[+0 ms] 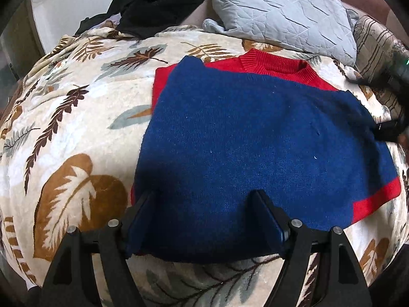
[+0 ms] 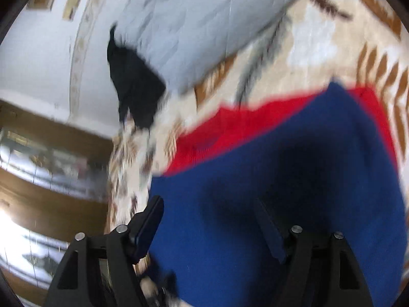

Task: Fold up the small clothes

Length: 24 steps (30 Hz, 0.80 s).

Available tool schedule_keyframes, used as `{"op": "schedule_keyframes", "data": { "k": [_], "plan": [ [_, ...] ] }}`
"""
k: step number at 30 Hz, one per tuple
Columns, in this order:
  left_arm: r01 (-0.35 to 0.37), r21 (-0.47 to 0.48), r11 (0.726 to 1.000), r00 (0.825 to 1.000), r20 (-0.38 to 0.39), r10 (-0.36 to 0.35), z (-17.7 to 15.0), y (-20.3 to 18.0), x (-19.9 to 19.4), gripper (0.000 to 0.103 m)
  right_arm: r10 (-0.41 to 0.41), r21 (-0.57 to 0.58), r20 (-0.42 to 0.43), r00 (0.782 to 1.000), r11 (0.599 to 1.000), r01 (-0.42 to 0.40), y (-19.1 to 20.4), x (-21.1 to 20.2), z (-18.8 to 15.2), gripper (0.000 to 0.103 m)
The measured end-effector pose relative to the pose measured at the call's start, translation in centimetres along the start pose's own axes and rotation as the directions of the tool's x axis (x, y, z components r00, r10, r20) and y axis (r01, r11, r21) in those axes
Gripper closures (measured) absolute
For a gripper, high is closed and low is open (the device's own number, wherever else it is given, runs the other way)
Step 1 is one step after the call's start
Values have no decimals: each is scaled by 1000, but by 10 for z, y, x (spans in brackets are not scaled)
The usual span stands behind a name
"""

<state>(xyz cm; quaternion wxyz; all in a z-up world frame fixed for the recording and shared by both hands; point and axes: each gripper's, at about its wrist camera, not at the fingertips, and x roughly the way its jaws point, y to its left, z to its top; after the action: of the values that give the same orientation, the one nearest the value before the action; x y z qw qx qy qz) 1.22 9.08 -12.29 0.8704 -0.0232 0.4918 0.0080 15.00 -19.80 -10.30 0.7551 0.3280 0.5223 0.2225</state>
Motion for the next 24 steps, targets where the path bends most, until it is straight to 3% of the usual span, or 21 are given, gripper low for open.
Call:
{"op": "schedule_keyframes", "data": {
  "k": [2,5,9,12,15,18,21,24],
  "plan": [
    [-3,3,1000,1000,-11,3,0,0,-3,24,-89,38,-19,996,995,90,-19,10,-2,27],
    [0,-6,1000,1000,-4,0,-2,3,-11,24,-49,36,20,999,998,48,-10,-6,-15,26],
    [5,-33,999,1000,-4,-5,-5,4,-18,24,58,-56,-28,998,997,-59,24,-9,-51,26],
    [5,-29,1000,1000,-5,-5,-7,3,-25,24,-37,-80,-84,996,996,30,14,21,-62,26],
    [1,-28,1000,1000,20,0,-11,7,-36,24,-4,-32,-38,999,999,3,14,10,-67,26],
    [2,-63,998,1000,9,-2,-12,11,-36,24,38,-116,-18,999,992,-40,34,0,-75,26],
    [15,-68,998,1000,7,-15,-13,10,-39,24,-1,-71,-71,997,997,-4,15,15,-80,24],
    [3,-42,999,999,36,-2,-15,10,-47,24,37,-31,-16,999,999,-38,7,1,-88,24]
  ]
}}
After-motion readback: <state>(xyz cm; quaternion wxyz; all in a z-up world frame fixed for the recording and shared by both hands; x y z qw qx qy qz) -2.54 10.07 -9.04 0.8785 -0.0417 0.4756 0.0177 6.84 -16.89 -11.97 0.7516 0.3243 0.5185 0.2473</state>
